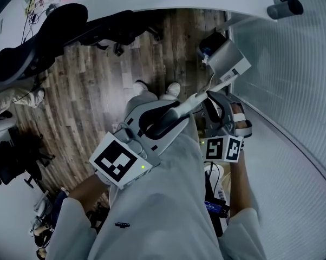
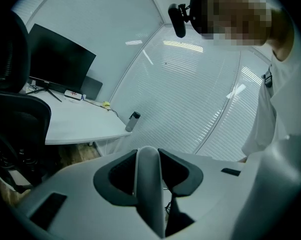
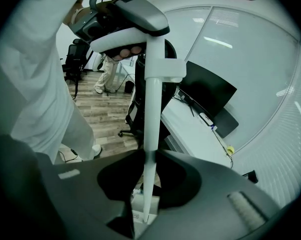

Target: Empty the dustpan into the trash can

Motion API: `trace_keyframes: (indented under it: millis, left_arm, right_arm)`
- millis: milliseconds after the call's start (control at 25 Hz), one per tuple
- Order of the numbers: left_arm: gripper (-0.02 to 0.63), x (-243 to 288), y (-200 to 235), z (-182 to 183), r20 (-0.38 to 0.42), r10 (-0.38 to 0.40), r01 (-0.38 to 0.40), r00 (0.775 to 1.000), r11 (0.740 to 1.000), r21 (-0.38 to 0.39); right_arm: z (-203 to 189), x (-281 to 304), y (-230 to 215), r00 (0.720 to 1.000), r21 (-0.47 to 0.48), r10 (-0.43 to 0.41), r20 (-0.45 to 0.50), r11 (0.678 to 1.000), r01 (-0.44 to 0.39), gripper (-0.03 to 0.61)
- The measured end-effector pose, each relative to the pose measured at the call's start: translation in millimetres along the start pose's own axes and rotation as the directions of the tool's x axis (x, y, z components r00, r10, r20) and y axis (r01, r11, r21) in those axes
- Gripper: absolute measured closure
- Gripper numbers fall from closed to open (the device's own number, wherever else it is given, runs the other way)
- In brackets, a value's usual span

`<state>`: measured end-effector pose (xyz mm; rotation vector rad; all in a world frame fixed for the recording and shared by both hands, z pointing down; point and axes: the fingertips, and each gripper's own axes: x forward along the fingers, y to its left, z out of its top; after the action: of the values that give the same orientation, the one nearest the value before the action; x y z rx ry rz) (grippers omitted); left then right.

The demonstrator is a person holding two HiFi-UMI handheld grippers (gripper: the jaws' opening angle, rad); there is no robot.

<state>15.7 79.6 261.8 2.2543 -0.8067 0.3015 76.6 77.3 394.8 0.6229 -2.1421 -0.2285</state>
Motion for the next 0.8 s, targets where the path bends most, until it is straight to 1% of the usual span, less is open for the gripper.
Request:
trace_keyframes:
  millis: [800]
  left_arm:
    - [0.485, 14, -4, -6, 0.007, -0.01, 0.009, 1.0, 0.999, 0.038]
  right_arm:
    - [-16, 0, -3, 1.0, -0.01, -0.012, -0.012, 1.0, 0.012, 0.491]
